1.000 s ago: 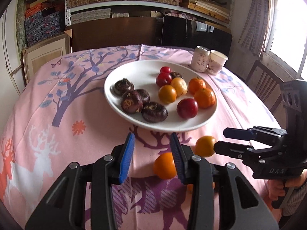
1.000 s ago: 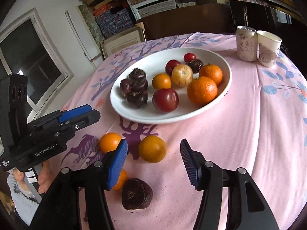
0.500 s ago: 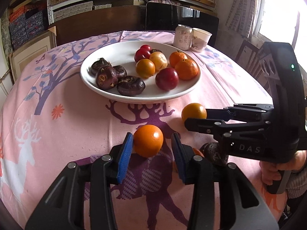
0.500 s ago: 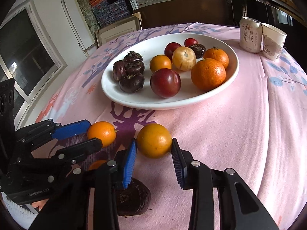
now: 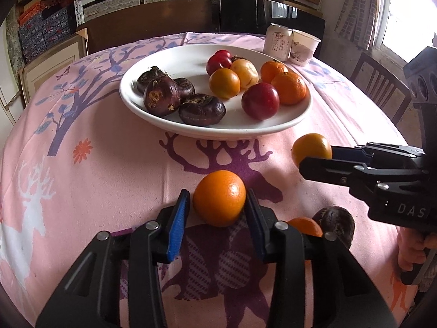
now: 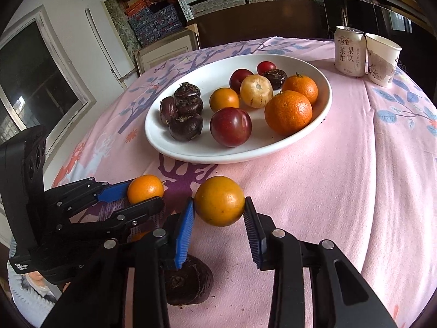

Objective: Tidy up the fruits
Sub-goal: 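Release the yellow-orange tomato on the plate with the right tool while the left tool releases its tangerine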

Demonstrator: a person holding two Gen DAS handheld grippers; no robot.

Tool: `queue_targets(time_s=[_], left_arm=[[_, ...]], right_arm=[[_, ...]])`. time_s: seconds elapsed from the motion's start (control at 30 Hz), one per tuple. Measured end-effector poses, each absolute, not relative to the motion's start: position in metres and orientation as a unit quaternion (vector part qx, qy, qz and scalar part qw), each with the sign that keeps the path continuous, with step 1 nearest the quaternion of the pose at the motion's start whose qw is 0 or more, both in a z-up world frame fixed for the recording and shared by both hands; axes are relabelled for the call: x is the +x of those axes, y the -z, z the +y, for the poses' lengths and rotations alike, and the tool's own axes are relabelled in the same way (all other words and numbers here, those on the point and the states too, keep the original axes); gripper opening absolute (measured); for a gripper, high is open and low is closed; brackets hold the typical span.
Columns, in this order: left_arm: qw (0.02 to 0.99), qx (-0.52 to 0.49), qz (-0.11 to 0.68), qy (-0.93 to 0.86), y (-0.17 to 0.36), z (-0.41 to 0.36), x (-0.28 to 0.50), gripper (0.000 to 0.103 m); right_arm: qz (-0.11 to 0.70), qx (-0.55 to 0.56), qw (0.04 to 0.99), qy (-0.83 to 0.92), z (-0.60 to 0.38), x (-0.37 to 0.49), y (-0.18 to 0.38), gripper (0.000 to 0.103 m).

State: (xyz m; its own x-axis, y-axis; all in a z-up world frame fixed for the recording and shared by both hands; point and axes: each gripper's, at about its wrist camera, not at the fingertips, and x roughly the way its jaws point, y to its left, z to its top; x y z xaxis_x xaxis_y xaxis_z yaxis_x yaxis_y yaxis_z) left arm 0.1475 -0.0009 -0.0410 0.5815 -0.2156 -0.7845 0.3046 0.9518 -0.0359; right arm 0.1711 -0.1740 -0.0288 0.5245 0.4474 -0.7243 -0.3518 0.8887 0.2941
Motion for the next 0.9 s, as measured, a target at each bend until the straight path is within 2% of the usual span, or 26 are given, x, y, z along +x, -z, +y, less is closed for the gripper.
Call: queue_targets(time_s=[0.1, 0.27, 0.47, 0.73, 0.9], left_arm=[[0.888, 0.052, 0.431, 0.152, 0.041, -0.003, 0.148, 0.036], [0.894, 0.052, 0.422, 0.144, 0.035, -0.002, 0.142, 0.036], [0.908, 0.026, 0.389, 0.154, 0.003, 0.007, 0.138, 0.036], [0.915, 0.015, 0.381, 0.134, -0.033, 0.007, 0.211, 0.036], [0.909, -0.016, 0.397, 0.129, -0.031, 0.004, 0.272, 0.036]], right_arm=[[0.429, 0.054, 0.872, -0.229, -0.173, 0.170, 0.029, 0.037], [0.422, 0.058, 0.875, -0.231, -0.174, 0.167, 0.025, 0.037], [0.390, 0.085, 0.886, -0.236, -0.189, 0.157, 0.005, 0.037], [0.365, 0.095, 0.904, -0.202, -0.199, 0.212, -0.029, 0.037], [0.376, 0.110, 0.901, -0.186, -0.195, 0.270, -0.028, 0.037]])
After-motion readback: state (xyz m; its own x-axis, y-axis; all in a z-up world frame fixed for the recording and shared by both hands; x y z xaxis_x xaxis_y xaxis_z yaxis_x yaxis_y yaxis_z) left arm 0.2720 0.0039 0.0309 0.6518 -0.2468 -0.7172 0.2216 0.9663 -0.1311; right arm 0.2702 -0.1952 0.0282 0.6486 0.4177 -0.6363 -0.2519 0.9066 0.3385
